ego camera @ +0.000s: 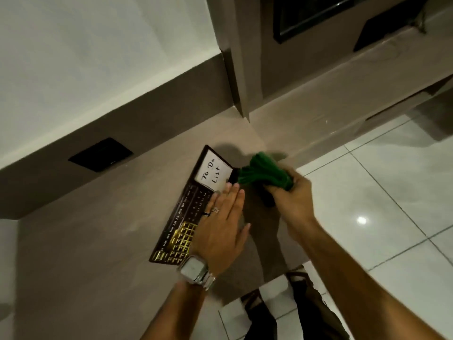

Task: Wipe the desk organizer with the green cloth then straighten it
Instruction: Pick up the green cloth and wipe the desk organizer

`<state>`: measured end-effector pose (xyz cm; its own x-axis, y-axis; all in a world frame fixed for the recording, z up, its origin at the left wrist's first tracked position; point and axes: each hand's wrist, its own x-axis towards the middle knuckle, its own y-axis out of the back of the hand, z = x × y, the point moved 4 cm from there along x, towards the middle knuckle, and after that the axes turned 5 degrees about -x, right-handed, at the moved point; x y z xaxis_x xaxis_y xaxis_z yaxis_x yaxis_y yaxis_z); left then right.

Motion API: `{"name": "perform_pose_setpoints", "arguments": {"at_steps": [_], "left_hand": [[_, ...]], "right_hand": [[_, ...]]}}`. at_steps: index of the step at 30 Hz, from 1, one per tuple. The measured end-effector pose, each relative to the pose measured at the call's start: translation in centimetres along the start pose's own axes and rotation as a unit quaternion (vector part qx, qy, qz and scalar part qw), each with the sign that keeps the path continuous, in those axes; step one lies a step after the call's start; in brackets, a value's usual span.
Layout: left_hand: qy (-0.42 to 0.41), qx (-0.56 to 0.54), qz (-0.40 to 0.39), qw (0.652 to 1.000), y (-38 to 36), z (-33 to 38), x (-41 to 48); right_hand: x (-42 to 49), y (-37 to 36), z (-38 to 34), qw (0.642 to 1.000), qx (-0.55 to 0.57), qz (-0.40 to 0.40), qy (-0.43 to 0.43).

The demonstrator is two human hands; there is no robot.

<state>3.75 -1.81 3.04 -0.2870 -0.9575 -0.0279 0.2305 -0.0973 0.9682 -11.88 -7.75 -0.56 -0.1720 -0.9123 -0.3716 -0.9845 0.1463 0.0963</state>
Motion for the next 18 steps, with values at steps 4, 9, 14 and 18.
{"name": "perform_pose_setpoints", "arguments": {"at_steps": [4,9,14,18], "left_hand": [[0.052,0.036,0.034,0.997,4.4,-3.8,-4.6],[0.099,-0.01,-0.071,0.993,4.6,-7.9,-8.8],[0.089,-0.058,-0.08,0.991,3.6,-8.6,-9.5],[0.105,-0.077,-0.059,0.99,3.4,-8.7,-9.5]], "right_hand": [[-5.2,-4.1,2.3,0.999,0.006,-0.024,-0.03],[-9.9,-8.0,1.5,0.997,0.046,0.026,0.05],[-12.2,-12.1,1.6,0.981,-0.111,-0.013,0.158],[-14.1,-13.8,3.5,0.949,-0.204,-0.105,0.214]]}}
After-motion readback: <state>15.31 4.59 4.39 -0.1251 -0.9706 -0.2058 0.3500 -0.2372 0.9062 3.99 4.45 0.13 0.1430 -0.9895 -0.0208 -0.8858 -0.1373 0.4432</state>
